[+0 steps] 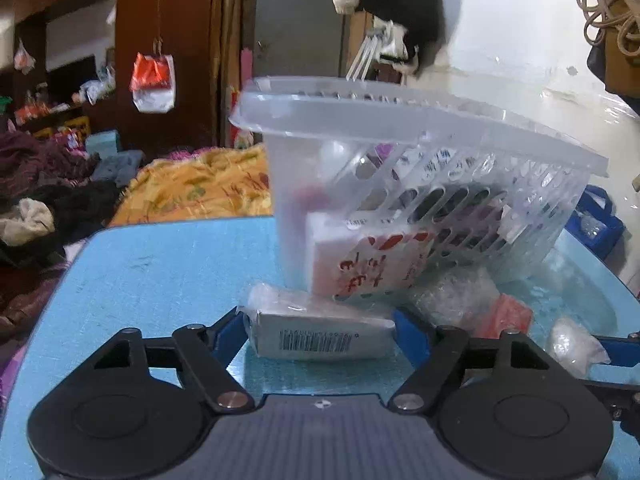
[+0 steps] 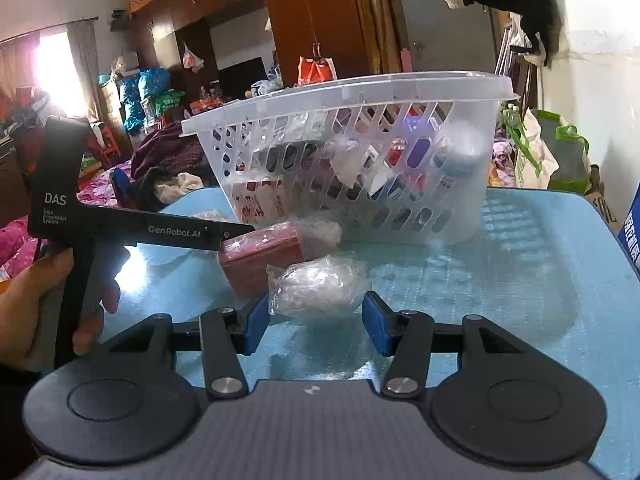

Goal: Organize objects
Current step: 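Grasp the white barcode box with the left gripper while the right grasps a clear bag, then carry both held items over the white basket and open both grippers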

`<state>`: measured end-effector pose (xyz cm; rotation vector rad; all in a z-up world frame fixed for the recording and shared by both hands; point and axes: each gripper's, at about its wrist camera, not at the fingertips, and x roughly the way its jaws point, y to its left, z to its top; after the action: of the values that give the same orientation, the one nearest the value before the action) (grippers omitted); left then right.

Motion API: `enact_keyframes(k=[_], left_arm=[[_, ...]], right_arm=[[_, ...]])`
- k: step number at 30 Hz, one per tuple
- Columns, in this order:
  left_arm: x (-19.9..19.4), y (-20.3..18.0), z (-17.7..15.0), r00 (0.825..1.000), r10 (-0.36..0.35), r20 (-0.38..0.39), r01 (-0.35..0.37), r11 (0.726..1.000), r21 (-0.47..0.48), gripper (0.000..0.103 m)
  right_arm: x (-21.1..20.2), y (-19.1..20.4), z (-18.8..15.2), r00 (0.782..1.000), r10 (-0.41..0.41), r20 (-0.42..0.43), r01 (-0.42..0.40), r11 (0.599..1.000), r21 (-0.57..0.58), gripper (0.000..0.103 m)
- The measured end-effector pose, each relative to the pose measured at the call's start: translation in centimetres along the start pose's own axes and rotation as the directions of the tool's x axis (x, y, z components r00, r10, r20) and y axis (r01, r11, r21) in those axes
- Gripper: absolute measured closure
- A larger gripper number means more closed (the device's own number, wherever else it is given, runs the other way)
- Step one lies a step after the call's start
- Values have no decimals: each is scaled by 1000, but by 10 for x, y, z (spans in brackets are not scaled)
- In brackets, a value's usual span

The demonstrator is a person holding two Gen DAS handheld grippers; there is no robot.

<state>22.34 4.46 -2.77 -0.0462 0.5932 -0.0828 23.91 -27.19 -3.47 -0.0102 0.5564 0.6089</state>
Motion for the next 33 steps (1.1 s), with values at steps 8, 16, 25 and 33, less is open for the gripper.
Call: enact_keyframes(k=[8, 16, 25, 33], left_arm=[[-37, 8, -15, 984, -97, 147, 106, 993, -60, 23], [-58, 17, -17, 951, -107, 291, 141, 985, -98, 23], [-69, 10, -21, 929, -120, 349, 144, 989, -44, 23], [-95, 7, -33, 872, -106, 478, 130, 991, -18, 23]], right_arm=[[-7, -1, -2, 998, -4, 59, 4, 1000, 4, 48], [-18, 5, -6, 989, 1, 148, 4, 999, -33, 49], [-28, 11, -10, 971, -14, 240, 30, 998, -61, 49], [-35, 11, -12, 956, -22, 293, 47, 996, -77, 49]])
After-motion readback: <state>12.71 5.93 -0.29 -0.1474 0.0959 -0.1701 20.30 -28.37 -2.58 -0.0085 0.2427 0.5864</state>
